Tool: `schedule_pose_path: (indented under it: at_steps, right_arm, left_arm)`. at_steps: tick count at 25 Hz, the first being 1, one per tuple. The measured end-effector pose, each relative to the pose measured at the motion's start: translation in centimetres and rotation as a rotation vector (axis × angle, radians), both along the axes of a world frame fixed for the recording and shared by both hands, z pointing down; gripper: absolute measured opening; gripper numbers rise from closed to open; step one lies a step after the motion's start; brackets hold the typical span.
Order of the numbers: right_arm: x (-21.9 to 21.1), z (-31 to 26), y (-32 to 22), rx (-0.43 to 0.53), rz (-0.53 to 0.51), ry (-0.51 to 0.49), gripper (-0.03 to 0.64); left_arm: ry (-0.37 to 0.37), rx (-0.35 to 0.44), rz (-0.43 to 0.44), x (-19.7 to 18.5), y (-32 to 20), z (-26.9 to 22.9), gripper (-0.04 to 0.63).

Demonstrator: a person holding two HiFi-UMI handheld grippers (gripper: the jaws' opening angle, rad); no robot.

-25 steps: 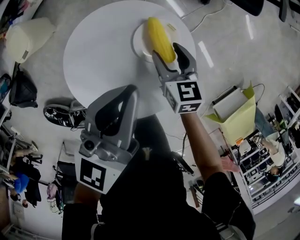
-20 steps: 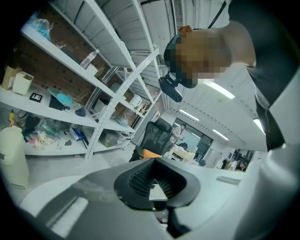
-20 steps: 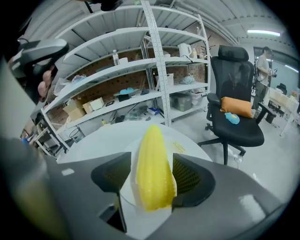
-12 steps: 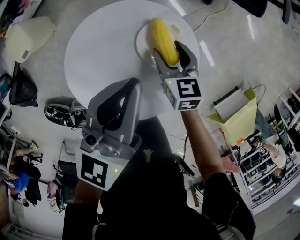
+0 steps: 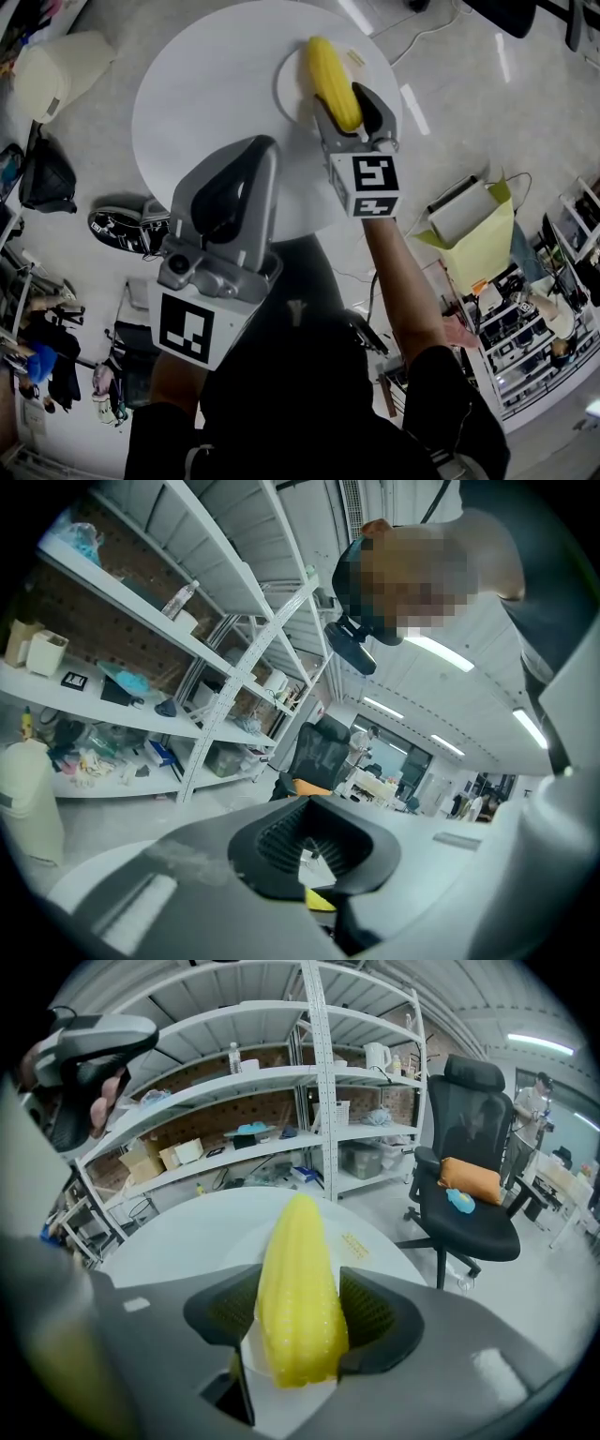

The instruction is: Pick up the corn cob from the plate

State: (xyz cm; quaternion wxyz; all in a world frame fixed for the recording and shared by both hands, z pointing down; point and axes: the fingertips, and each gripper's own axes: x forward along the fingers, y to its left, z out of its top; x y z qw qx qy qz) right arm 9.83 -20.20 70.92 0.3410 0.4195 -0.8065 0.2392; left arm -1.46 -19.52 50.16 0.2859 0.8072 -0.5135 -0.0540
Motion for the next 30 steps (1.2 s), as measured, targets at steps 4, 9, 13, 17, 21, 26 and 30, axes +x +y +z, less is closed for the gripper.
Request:
schedule_pose_path:
  at_steps: [4,9,13,17,21,26,30]
  right_arm:
    - [-0.1,0.2,0.0,0.003,-0.010,0.015,0.259]
    - [-0.8,0.4,-0.2,-0.006,-0.014,0.013,0.258]
    - [-0.6,0.3,-0.3,-0.016,0.016,-0.012,0.256]
    - [-0.6,0.3,0.0,-0.041,0.054,-0.038,0.256]
    - [-0.3,0.0,0.4,-0.053,0.076,-0.047,0.256]
    - [-0.1,-1.0,0.7,-0.042,0.090,-0.055,0.256]
    - [-0.1,-2.3,0.9,-0.023,0.095,-0.065,0.256]
  left_arm:
    - [-0.008,0.007,-0.005,0.2,0.0,0.2,0.003]
    - [-0.016,0.007,-0.007,0.3,0.3,0.3,0.003]
    - [-0.022,0.012,-0.008,0.5,0.8,-0.2,0.003]
    - [-0.029,0.011,-0.010,0.1,1.7,-0.5,0.003]
    - [-0.033,0.015,-0.017,-0.2,2.4,-1.1,0.003]
    - [-0.037,0.026,-0.027,-0.5,3.0,-1.8,0.003]
    - [-0.048,0.049,-0.019,-0.5,3.7,-2.7,0.003]
